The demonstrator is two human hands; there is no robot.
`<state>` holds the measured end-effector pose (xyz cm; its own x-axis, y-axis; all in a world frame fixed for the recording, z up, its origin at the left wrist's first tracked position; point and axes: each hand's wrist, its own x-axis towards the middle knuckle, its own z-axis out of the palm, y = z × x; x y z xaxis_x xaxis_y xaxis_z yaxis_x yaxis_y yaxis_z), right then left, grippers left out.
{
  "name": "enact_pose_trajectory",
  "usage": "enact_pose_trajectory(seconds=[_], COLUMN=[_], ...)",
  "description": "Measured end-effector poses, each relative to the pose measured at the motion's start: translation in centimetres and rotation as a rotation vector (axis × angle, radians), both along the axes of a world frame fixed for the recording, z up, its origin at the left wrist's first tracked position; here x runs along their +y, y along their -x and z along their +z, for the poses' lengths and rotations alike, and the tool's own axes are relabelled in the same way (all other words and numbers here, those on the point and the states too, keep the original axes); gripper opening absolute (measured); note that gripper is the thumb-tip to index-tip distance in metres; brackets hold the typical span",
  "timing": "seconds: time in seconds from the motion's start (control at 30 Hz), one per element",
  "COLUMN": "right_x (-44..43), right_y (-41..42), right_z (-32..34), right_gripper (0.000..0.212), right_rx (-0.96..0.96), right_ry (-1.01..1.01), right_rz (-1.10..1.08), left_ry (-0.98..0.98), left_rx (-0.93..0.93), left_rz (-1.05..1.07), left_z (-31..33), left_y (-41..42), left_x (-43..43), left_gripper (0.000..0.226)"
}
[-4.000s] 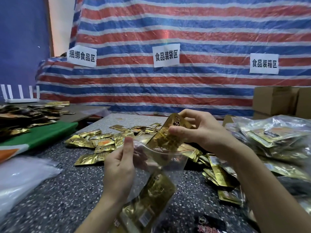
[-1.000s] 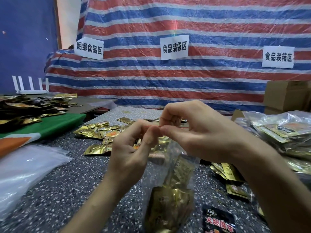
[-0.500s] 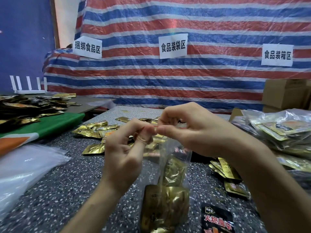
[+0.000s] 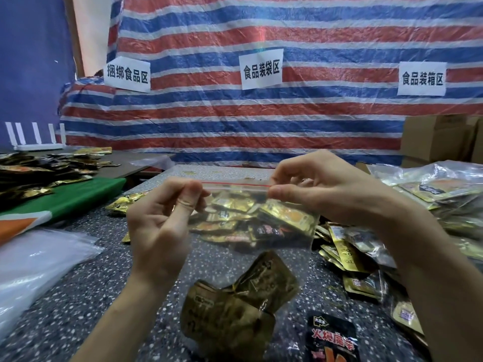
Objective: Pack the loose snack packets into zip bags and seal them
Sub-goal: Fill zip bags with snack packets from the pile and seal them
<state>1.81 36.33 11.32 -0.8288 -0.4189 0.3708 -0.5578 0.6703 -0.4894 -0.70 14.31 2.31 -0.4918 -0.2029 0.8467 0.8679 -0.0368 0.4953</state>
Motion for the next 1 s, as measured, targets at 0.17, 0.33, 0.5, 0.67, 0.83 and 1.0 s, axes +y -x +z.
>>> enact_pose_trajectory(seconds=[0.17, 0.33, 0.5, 0.67, 0.83, 1.0], right_x=[1.1, 2.7, 3.3, 3.9, 4.1, 3.9], right_y=[0.4, 1.0, 1.2, 1.4, 1.5, 1.2], right_z=[-0.2, -0.5, -0.7, -0.9, -1.1, -1.2], right_gripper=[0.011, 0.013, 0.016, 0.024, 0.038, 0.046], right_rx=[-0.009, -0.049, -0.078, -0.057, -0.041, -0.017], right_ry=[0.04, 0.084, 0.15, 0.191, 0.205, 0.167], right_rz=[0.005, 0.012, 0.019, -0.016, 0.004, 0.015], left_ry=[-0.001, 0.021, 0.036, 0.027, 0.025, -0.055], left_rx=[-0.018, -0.039, -0.035, -0.026, -0.032, -0.087], left_rz=[0.036, 0.075, 0.092, 0.101, 0.103, -0.047], left_z=[-0.1, -0.2, -0.2, -0.3, -0.3, -0.7], left_y=[0.5, 0.7, 0.8, 0.9, 1.2, 1.0], left_x=[-0.4, -0.8, -1.0, -1.1, -1.2, -0.5], left_gripper=[0.022, 0.02, 0.021, 0.018, 0.021, 0.021])
